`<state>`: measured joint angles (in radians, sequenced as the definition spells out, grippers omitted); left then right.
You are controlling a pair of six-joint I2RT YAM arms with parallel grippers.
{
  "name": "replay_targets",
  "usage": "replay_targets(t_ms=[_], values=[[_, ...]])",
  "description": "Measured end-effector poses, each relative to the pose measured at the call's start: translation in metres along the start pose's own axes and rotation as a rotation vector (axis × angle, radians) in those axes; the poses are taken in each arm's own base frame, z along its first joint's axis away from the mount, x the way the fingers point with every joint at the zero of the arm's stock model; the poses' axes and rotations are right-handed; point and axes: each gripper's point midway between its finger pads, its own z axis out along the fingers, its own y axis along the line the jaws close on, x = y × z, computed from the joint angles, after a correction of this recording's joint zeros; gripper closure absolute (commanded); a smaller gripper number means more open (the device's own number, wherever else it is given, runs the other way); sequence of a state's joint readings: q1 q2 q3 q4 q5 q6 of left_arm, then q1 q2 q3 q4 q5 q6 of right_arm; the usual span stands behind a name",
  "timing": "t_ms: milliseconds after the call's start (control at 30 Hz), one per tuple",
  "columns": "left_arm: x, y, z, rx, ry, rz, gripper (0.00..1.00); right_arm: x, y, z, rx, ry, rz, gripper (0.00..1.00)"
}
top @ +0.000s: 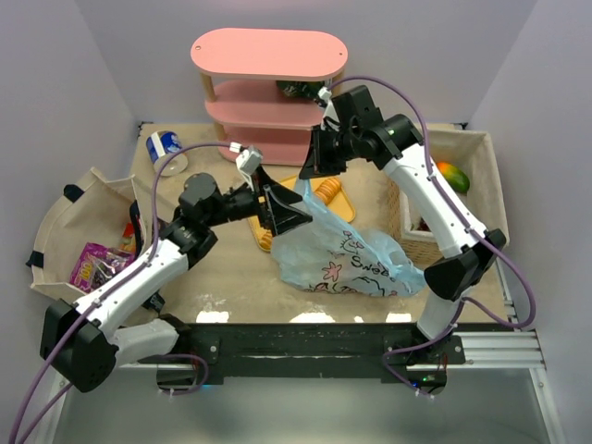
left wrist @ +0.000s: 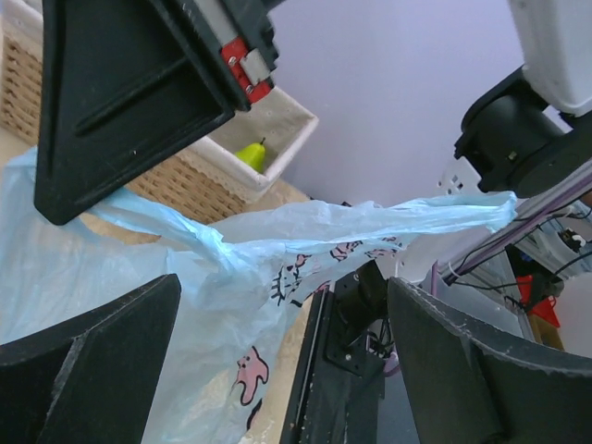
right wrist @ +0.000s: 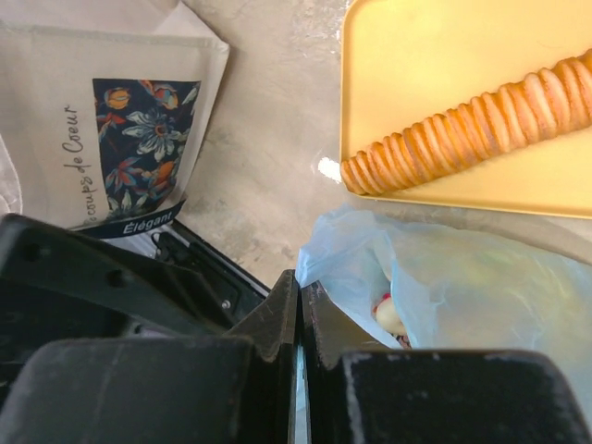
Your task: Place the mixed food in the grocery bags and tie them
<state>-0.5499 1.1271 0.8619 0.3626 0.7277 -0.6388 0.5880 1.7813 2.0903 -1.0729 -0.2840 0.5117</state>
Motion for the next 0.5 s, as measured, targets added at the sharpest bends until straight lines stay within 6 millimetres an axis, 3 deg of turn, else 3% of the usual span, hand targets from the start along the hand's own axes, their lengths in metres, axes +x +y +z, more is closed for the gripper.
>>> replay_targets(t_ms=[233,333,500], values=[[0.005,0.017,0.014,-0.102,-0.03,-0.026,0.08,-0.002,0.003,-0.003,-0.025,-0.001,-0.004,0.97],[0.006,0.029,0.021,-0.154,-0.035,-0.042,0.2,-0.003,0.002,-0.004,-0.031,0.002,-0.003,0.95],[0.01,0.047,0.031,-0.216,-0.021,-0.064,0.59,-0.003,0.0,-0.007,-0.035,0.011,0.001,0.82]])
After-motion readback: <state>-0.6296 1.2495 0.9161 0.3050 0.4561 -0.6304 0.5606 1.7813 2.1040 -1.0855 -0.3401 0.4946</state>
